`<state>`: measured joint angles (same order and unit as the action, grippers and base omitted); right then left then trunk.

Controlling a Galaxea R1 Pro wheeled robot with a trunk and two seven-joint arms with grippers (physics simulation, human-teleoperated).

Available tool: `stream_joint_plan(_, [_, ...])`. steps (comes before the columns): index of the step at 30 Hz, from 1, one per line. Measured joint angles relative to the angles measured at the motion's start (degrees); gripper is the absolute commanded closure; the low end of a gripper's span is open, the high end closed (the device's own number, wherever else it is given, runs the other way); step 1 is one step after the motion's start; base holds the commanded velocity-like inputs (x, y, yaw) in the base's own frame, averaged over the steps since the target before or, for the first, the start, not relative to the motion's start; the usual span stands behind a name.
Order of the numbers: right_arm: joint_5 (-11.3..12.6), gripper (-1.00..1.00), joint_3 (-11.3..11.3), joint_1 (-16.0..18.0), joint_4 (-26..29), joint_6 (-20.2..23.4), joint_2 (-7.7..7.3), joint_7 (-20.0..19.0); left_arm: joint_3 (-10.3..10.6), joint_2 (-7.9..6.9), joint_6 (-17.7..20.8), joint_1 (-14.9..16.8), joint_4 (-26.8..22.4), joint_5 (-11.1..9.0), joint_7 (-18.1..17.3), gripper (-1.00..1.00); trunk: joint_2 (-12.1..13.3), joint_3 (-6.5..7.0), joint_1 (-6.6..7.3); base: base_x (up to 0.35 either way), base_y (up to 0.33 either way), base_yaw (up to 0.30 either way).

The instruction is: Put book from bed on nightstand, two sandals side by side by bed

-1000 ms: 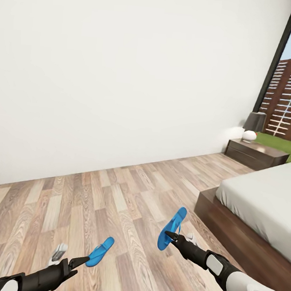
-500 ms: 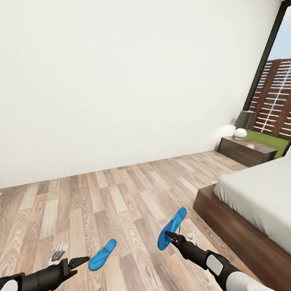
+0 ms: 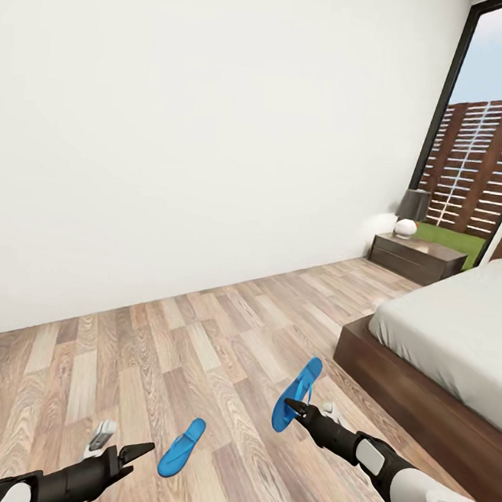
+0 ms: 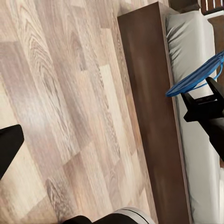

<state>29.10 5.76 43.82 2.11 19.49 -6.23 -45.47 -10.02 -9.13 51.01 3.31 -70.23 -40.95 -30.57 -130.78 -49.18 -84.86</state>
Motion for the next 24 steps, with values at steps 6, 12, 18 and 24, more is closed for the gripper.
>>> stream_joint_plan(6, [0.0,1.0,0.0,0.0,0.0,0.0,0.0,0.0,0.0,-0.02,0.0,0.0,0.0,0.0,0.0,-1.0,0.0,0.0,0.0,0.122,0.078,-0.079])
stream_joint_plan(12, [0.0,1.0,0.0,0.0,0.0,0.0,0.0,0.0,0.0,-0.02,0.0,0.0,0.0,0.0,0.0,-1.0,0.0,0.0,0.0,0.137,0.016,-0.071])
stream_joint_plan(18, [0.0,1.0,0.0,0.0,0.0,0.0,0.0,0.0,0.0,-0.02,0.0,0.0,0.0,0.0,0.0,-1.0,0.0,0.0,0.0,0.146,0.003,-0.074])
stream_joint_plan(24, [0.0,1.0,0.0,0.0,0.0,0.0,0.0,0.0,0.0,0.0,0.0,0.0,0.0,0.0,0.0,-1.0,0.0,0.0,0.0,0.133,0.001,-0.078])
